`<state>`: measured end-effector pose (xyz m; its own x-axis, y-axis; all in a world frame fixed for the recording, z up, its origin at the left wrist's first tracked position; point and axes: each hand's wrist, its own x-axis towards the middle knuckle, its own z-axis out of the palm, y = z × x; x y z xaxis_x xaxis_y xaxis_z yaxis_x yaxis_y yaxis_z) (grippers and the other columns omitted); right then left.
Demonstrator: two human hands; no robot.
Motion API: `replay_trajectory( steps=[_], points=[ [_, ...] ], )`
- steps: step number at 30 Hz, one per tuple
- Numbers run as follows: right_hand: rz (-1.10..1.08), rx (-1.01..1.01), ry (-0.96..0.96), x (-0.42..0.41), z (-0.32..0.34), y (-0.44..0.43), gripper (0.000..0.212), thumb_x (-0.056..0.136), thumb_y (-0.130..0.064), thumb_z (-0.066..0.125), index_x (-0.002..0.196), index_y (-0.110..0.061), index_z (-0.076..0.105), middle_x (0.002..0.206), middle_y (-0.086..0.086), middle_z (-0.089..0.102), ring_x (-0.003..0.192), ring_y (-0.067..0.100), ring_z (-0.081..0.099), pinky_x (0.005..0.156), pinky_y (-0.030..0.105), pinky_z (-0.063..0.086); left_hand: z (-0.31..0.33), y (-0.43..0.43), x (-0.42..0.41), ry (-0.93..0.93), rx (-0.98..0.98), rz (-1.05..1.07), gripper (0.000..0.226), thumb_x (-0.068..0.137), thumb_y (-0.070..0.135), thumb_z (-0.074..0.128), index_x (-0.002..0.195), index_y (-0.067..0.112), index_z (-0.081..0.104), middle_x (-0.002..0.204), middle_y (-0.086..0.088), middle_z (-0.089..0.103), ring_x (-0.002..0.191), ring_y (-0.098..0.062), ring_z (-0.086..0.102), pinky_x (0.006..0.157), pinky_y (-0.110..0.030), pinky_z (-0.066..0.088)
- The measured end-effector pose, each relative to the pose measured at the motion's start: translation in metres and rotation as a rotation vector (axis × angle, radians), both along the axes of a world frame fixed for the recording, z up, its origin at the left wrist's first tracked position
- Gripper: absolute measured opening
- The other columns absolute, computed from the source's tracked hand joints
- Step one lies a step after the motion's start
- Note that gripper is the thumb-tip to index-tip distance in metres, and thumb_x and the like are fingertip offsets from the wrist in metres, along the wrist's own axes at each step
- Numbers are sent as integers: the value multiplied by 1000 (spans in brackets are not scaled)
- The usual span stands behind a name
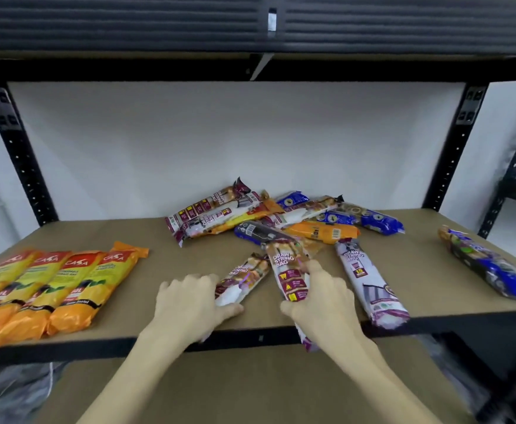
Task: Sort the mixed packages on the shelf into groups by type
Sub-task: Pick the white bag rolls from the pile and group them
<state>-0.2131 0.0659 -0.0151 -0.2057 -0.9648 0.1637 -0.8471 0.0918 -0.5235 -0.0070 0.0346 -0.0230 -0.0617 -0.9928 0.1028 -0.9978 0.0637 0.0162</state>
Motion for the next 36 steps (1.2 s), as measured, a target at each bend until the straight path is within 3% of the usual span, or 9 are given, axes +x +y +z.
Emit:
replay_trajectory(
  steps=[3,6,10,16,20,22,24,28,36],
  points=[
    [-21,4,48,3,-10,12,49,69,-38,73,108,-19,48,101,4,65,96,30,61,72,34,46,-6,14,-26,174,78,-70,58,73,76,49,105,28,56,106,-1,61,98,-29,60,73,-36,44],
    [-30,21,72,4,-11,19,42,75,-40,72,101,-16,50,102,7,64,101,31,59,72,33,46,-8,21,-44,418,94,-109,43,72,68,58,81,26,54,82,7,61,80,-22,57,67,-34,41],
    [-16,87,109,3,-9,23,39,84,-42,67,104,-12,54,108,10,60,111,32,52,71,31,38,-14,29,-62,481,-3,-23,48,73,69,59,70,23,49,75,4,60,75,-24,55,66,-33,36],
    [180,50,52,-6,-17,-4,39,99,-46,41,81,-13,53,91,12,61,97,32,55,73,37,38,-16,28,-64,413,-98,6,54,81,62,59,110,18,53,110,-5,55,103,-36,60,81,-39,46],
    [-51,-166,258,-49,-2,-18,29,95,-33,50,116,-16,61,114,11,60,107,33,56,85,41,45,-9,26,-72,415,-66,-248,80,85,70,47,150,27,32,153,-3,31,141,-33,31,112,-48,32],
    [-196,-7,345,-71,5,-19,36,94,-31,53,126,-15,55,126,13,54,115,35,50,89,42,43,-6,24,-77,374,132,-317,100,70,89,41,154,40,21,165,4,11,152,-31,4,120,-59,8],
    [-203,133,297,-81,6,-15,30,92,-23,55,119,-9,57,118,13,56,108,33,54,80,36,45,-11,24,-83,321,226,-333,106,63,94,43,153,46,18,166,6,5,152,-31,-7,119,-62,1],
    [-86,74,243,-79,-1,-2,15,85,-19,62,96,-11,58,101,10,61,95,32,59,66,31,39,-23,25,-92,290,126,-300,90,75,87,36,153,44,21,164,5,16,151,-29,-1,117,-58,17],
    [55,84,117,-49,6,2,39,81,-32,74,107,-3,68,106,11,65,94,28,62,78,37,51,-19,16,-99,181,138,-277,85,82,83,25,155,38,19,164,2,17,147,-33,8,111,-59,24]
  ],
)
